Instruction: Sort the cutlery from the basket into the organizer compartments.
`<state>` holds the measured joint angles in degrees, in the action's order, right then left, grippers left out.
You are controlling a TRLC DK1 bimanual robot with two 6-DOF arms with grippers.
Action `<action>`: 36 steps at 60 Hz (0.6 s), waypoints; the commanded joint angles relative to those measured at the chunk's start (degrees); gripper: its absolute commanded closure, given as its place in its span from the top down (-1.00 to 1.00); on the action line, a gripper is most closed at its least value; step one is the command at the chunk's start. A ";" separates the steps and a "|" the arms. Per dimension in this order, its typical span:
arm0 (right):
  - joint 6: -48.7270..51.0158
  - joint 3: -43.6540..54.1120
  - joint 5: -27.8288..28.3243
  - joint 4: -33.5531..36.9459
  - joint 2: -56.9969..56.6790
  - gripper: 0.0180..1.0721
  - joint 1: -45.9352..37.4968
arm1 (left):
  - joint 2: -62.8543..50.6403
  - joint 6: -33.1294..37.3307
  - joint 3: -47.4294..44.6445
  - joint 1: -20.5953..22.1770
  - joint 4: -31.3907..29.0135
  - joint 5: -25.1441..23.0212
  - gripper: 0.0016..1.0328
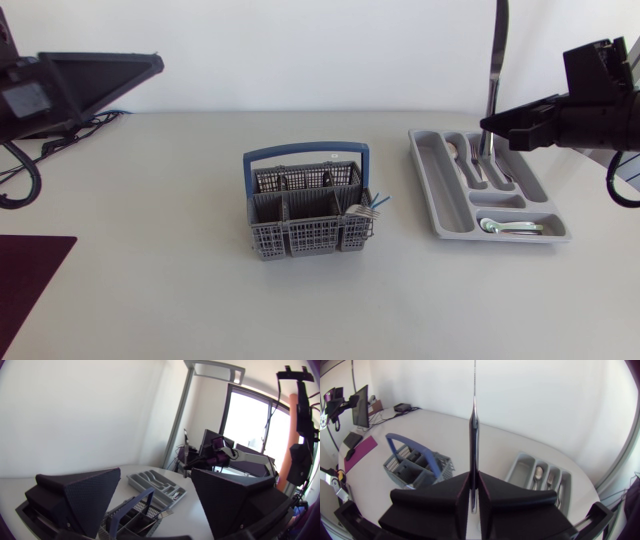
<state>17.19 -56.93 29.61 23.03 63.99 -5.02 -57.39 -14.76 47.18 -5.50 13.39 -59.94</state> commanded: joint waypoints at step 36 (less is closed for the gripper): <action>5.49 -18.48 -9.39 -0.70 30.06 -0.89 -17.57 | -8.71 23.82 2.04 23.16 -19.19 45.35 0.90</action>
<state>21.10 -69.67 21.78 20.88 88.97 -20.69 -64.18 6.48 48.07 16.67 -5.10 -15.99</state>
